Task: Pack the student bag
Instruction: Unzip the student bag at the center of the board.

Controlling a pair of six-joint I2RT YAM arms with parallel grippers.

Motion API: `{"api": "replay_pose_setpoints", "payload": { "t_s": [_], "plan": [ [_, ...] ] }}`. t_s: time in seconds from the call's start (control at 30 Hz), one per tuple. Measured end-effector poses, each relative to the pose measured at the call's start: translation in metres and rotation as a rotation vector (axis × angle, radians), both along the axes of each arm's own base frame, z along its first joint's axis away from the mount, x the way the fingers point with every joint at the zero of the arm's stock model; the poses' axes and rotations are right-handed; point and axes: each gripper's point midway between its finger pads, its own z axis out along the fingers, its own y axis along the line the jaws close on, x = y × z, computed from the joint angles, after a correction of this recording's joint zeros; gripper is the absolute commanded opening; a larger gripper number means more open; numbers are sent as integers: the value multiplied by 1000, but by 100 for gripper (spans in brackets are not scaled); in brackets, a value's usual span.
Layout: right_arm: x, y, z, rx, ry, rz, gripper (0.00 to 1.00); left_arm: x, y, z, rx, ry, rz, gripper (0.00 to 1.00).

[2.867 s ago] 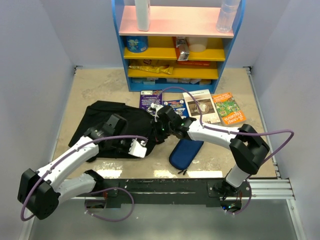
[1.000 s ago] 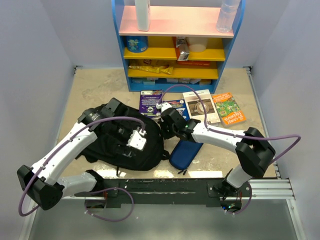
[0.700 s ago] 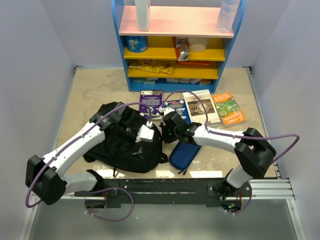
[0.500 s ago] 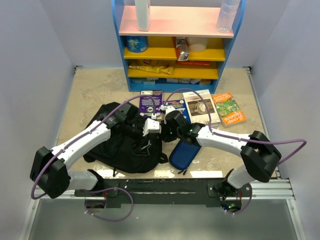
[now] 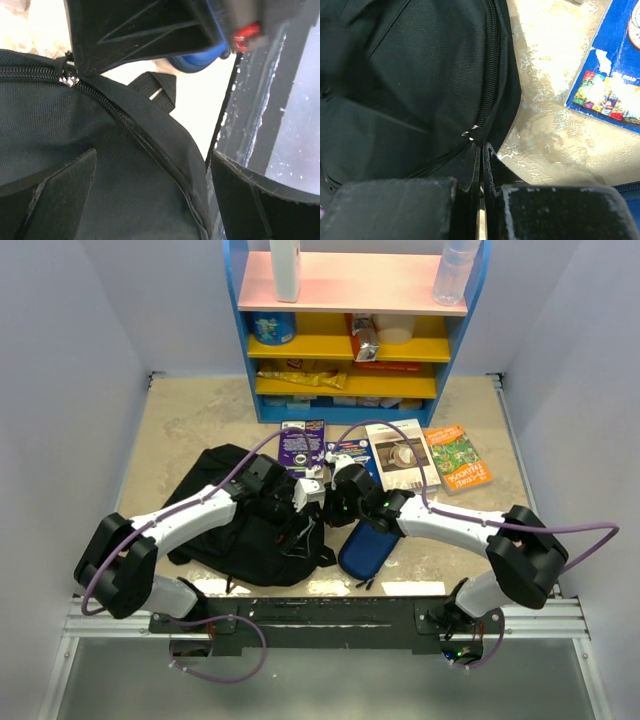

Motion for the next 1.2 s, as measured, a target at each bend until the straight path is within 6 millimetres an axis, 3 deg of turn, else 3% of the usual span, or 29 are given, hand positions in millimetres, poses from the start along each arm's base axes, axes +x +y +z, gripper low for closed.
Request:
{"api": "replay_pose_setpoints", "payload": {
  "t_s": [0.1,0.2,0.23,0.3,0.4,0.43,0.57,0.8,1.03,1.2],
  "plan": [
    [0,-4,-1,-6,12,-17,0,1,-6,-9,10,15,5,100],
    [-1,-13,-5,-30,34,-37,0,3,-11,-14,22,2,3,84],
    [-2,-15,-6,-40,40,-43,0,4,-11,-16,27,-3,2,69],
    [-2,-20,-9,-55,49,-55,0,6,-13,-20,34,-11,-1,50],
    [-4,-23,-11,-66,61,-61,0,7,-14,-22,40,-22,-5,29],
    [-4,-23,-10,-66,62,-62,0,7,-13,-22,41,-22,-6,16],
    [-4,-23,-8,-54,58,-65,0,9,-14,-19,39,-36,-19,0],
    [15,-17,4,36,37,-71,0,1,-12,-11,29,-98,-114,0],
    [52,-3,-1,72,87,-56,0,-6,-10,11,-13,-219,-257,0],
    [81,13,9,97,69,-43,0,-16,-4,16,-20,-261,-339,0]
  ]
}}
